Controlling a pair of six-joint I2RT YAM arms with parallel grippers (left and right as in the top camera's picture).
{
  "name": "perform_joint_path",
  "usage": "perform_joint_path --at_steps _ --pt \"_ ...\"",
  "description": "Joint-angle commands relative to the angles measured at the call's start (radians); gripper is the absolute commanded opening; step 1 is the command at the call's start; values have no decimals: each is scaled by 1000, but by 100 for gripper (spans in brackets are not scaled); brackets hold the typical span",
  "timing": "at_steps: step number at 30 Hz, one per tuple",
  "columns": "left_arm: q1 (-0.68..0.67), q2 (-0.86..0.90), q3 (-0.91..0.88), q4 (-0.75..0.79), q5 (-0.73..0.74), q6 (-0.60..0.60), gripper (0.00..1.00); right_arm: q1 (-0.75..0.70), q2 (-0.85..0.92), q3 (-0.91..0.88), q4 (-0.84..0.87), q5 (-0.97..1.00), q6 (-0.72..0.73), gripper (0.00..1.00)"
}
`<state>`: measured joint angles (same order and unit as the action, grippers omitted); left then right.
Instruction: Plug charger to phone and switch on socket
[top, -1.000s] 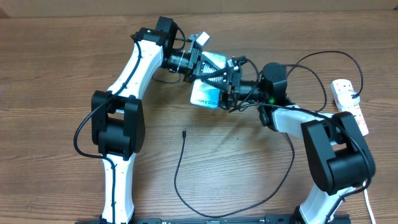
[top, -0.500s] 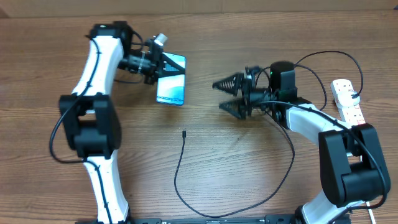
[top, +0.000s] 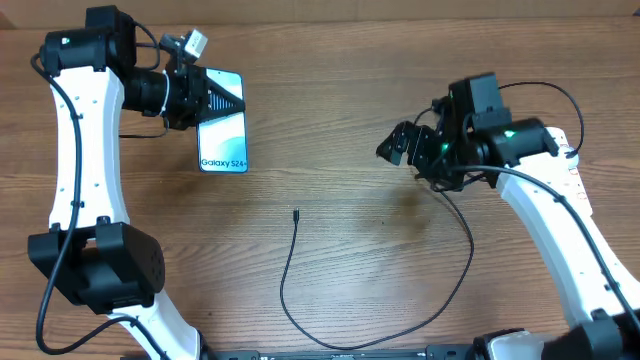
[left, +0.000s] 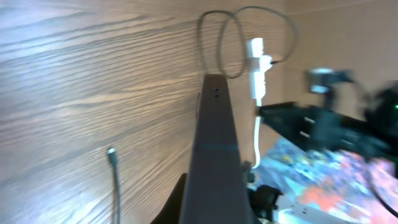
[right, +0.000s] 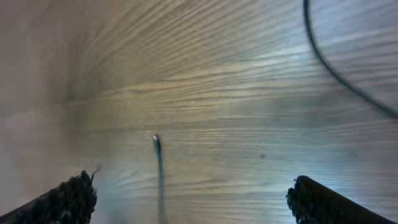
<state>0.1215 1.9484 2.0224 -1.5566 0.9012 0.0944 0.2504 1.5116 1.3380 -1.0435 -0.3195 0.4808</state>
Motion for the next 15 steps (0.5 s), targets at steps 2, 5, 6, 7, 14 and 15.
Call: perform_joint_path --at_steps 2,5,6,7,14,15 --pt "-17 -13 -16 13 -74 -78 4 93 -1 24 -25 143 -45 100" --pt "-17 -13 -69 37 -74 -80 4 141 0 24 37 87 -41 100" --pt "-17 -13 -90 47 -74 -80 4 151 0 24 53 74 -40 100" --pt "-17 -13 -120 64 -74 -80 4 162 1 24 74 52 -40 93" --pt "-13 -13 -343 198 -5 -104 4 277 40 24 112 106 50 56" --pt "-10 -13 -372 228 10 -123 4 305 55 24 114 127 63 55"
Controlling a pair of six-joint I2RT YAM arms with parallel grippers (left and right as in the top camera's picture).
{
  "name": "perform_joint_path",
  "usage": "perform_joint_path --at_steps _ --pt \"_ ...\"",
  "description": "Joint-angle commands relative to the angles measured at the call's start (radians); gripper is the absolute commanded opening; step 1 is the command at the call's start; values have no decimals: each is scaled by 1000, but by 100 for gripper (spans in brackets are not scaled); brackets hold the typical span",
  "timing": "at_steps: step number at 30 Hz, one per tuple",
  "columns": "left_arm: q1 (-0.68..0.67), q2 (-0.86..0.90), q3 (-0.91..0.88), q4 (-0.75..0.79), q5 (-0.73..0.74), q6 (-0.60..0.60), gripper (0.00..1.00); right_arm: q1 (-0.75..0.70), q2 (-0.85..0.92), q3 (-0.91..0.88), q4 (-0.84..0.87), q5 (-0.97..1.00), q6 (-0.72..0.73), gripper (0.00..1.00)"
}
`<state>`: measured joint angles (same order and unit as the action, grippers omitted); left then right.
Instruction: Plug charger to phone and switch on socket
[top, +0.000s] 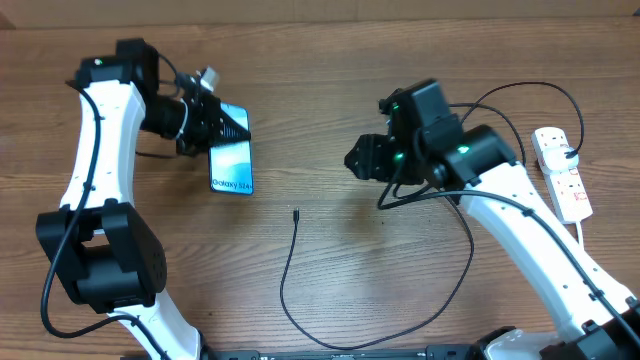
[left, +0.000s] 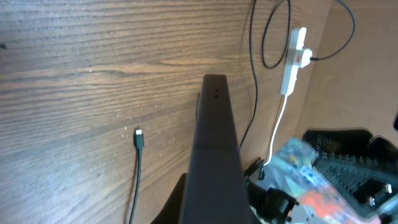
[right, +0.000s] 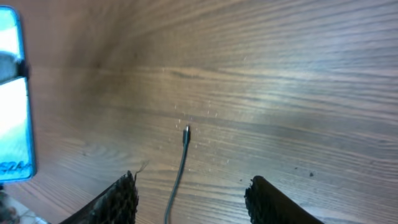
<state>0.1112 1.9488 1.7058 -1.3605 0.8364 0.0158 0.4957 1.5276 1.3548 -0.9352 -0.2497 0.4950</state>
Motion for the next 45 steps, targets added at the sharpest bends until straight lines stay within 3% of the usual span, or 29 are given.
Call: perform_joint_path --at_steps 1,6,15,21,25,29,33,37,41,44,45 --pt "5 -13 -80 61 78 -60 4 89 56 7 7 79 60 55" --pt "40 -13 -170 151 71 -110 4 240 181 7 27 148 120 55" --pt "114 -13 -190 136 43 -98 4 405 426 7 123 225 192 54" --pt "118 -13 -190 135 43 -97 4 398 483 7 122 256 287 35" --pt "118 -13 -190 135 43 -97 4 355 483 8 95 257 286 17" --pt "118 -13 -190 135 43 -97 4 270 482 16 6 256 283 8" --pt "118 -13 -190 135 43 -94 4 154 482 19 -56 232 246 10" --pt "117 -13 -190 135 43 -93 4 92 482 19 -55 74 91 24" --pt "118 -13 -190 136 43 -90 4 98 482 19 -42 -71 27 37" --pt "118 -13 -190 144 44 -91 4 146 482 19 -14 -71 37 41" --pt "119 -13 -190 146 48 -91 4 166 482 19 -3 -55 61 47"
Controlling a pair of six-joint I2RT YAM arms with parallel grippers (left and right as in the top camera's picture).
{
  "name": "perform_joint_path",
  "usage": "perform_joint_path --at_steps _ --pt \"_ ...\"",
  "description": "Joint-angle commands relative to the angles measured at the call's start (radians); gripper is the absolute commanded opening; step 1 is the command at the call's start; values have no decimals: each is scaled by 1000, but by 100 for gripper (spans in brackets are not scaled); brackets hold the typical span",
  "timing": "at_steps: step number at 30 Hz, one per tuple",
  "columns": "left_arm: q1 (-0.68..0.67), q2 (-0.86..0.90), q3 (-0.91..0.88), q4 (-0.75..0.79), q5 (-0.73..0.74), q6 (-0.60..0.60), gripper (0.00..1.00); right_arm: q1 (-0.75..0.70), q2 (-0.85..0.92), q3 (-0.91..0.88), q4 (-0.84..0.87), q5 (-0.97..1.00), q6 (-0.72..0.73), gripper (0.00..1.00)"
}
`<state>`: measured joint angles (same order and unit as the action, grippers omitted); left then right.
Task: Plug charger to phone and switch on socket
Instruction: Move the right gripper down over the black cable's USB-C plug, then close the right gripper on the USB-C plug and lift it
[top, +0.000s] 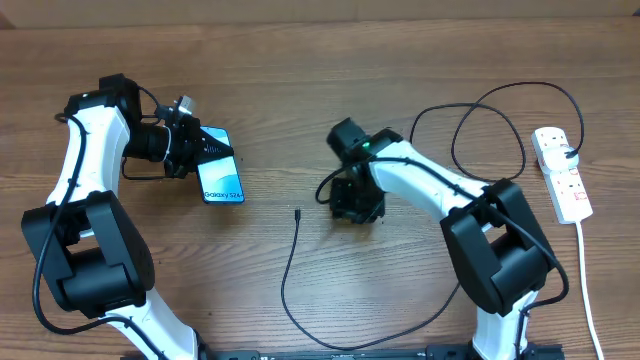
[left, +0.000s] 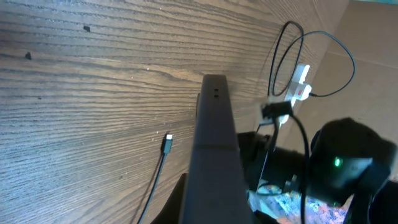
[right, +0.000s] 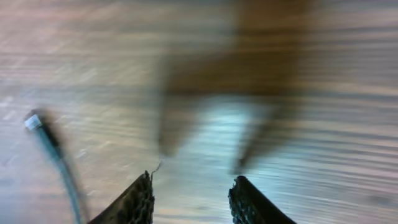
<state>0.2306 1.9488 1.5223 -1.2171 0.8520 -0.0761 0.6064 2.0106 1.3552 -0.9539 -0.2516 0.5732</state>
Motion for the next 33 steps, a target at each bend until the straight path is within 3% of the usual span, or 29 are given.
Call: perform_joint_path --at_steps 1,5,9,14,25,33 --pt "1 -13 -6 3 37 1 4 76 0 19 27 -28 12 53" --pt "19 -13 -6 -2 92 1 4 158 0 19 68 124 143 65" --pt "39 -13 -6 -11 117 1 4 225 0 19 113 217 161 72" --pt "45 -13 -6 -21 117 2 4 256 5 19 112 307 221 72" --pt "45 -13 -6 -28 117 1 4 238 55 44 76 311 242 68" --pt "45 -13 -6 -35 112 2 4 85 55 112 -158 454 233 67"
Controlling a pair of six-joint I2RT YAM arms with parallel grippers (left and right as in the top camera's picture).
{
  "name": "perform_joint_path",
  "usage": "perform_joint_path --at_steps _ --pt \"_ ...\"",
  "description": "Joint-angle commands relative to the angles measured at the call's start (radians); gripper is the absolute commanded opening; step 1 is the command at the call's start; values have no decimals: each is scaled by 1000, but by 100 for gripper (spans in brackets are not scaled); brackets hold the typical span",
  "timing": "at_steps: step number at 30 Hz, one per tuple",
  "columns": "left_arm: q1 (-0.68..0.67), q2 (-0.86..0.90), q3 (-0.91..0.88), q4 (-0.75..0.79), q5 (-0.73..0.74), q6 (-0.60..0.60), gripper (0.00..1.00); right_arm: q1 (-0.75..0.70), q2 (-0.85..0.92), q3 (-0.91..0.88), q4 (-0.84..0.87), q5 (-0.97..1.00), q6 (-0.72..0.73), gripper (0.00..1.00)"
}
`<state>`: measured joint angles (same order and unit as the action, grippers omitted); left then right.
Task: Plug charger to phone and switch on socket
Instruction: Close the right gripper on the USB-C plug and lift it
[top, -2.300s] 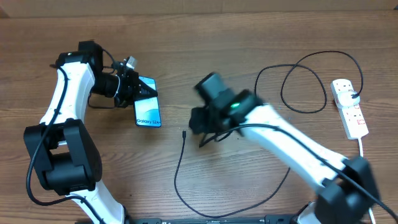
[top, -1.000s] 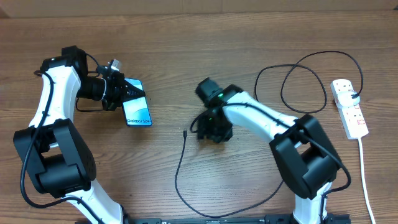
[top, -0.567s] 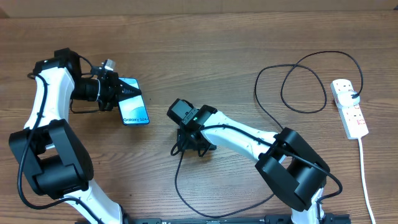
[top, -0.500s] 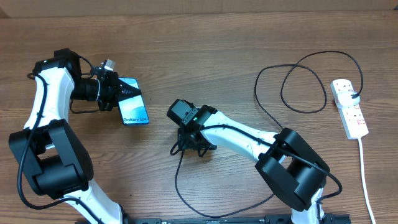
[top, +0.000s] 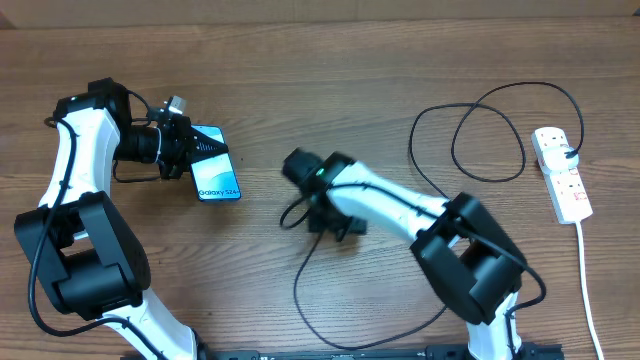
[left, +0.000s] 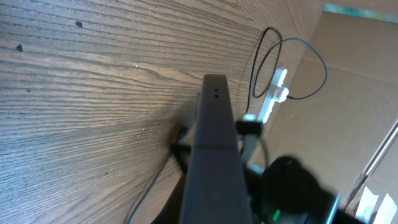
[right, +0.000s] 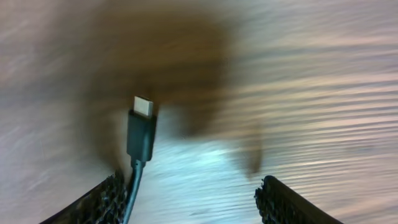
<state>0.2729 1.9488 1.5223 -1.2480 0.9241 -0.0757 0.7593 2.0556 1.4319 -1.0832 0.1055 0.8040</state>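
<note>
A phone (top: 216, 176) with a lit blue screen is held over the table's left side, my left gripper (top: 188, 152) shut on its upper end. The left wrist view shows it edge-on as a dark bar (left: 214, 143). The black charger cable (top: 300, 290) curves across the middle of the table. Its USB-C plug (right: 142, 126) lies on the wood between the fingers of my right gripper (right: 193, 199), close to the left finger (right: 93, 199). The gripper is open and low over the table (top: 322, 214). The white socket strip (top: 560, 180) lies at the far right.
The cable loops widely (top: 480, 130) between the right arm and the socket strip, whose white lead (top: 585, 290) runs to the front edge. A cardboard wall (left: 348, 112) stands beyond the strip. Bare wooden table (top: 330, 60) lies behind the arms.
My right gripper has moved left, from just right of the plug to around it, and the plug end has shifted a little left. The phone has moved slightly left.
At first the left gripper held the phone at the back left and the right gripper was open far right of the plug. Both then came closer, the right gripper staying open. Now the plug lies between its fingers, the phone just to its left.
</note>
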Motion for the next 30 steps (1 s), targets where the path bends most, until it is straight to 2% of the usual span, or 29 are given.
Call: perform_joint_path --at_steps 1,6,11,18,21,30 --pt "3 -13 -6 -4 38 1 4 -90 10 35 -45 103 -5 67" --pt "3 -13 -6 1 37 2 4 -167 11 35 -66 -55 -53 68" --pt "3 -13 -6 0 37 3 4 -169 11 34 -38 -232 -36 68" --pt "2 -13 -6 -5 37 21 4 -131 11 -3 8 -179 117 67" --pt "2 -13 -6 -9 37 29 4 -132 12 -18 16 -89 140 63" --pt "2 -13 -6 -9 37 32 4 -159 16 -18 27 -76 143 32"
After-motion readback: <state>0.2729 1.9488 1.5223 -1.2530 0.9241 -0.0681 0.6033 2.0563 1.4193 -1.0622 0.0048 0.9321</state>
